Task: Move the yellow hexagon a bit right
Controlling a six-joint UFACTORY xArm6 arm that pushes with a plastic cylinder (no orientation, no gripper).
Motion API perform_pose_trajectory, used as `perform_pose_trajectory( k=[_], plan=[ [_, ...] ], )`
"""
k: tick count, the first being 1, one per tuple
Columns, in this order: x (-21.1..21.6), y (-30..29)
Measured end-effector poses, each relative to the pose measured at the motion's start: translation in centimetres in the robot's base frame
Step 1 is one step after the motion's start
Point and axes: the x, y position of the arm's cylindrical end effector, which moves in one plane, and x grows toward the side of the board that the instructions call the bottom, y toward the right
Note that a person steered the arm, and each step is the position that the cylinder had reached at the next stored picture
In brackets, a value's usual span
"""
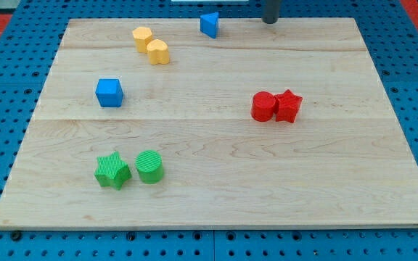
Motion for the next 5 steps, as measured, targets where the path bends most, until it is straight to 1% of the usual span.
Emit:
perform_pose_trajectory(
  k=[1, 2, 3, 4, 5],
  plan=[
    [0.1, -6.5],
    [0.1, -16.4],
    [0.0, -24.6],
    [2.0, -28.3],
    [7.1, -26.6]
  ],
)
